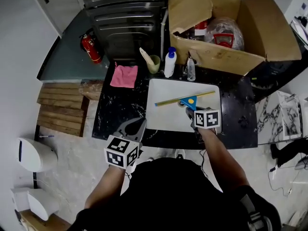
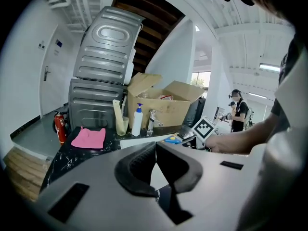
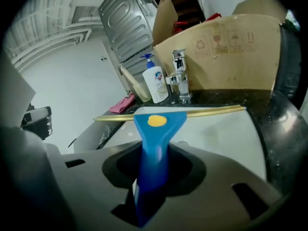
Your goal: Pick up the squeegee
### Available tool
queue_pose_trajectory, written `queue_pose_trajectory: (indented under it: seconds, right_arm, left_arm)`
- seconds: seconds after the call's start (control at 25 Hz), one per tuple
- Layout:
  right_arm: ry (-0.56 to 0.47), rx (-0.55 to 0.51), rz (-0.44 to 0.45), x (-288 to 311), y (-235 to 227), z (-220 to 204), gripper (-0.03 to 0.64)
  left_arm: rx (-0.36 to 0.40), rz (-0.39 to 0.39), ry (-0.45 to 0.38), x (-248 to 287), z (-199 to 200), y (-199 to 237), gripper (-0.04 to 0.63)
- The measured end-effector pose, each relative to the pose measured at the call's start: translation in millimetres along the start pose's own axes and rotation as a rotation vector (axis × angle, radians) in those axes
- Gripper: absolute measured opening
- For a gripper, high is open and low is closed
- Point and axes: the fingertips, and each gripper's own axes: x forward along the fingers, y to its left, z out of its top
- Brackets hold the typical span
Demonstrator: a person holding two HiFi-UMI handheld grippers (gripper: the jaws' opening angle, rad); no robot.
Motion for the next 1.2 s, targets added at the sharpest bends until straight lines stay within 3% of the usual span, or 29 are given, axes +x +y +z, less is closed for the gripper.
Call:
queue_pose_trajectory:
  seconds: [0.24,0.64,1.2]
  right_arm:
    - [-0.1,0.045,0.011,-38.5,24.7,10.2,0.118]
    - [-0.312,0.116,0.051,-105.8,74.1,17.8,0.118]
    - [-0.427,0.176,0.008,-163.9,116.1,-9.5,0.117]
  left_arm:
    - [0.068,-0.047,-0.026,-4.6,8.2,-9.1,0.017]
    - [0.108,-0.133,-0.098,-29.7,24.5,-22.1,0.017]
    - [0.122,-0.228,-0.12,-57.5,10.6,-31.7,0.017]
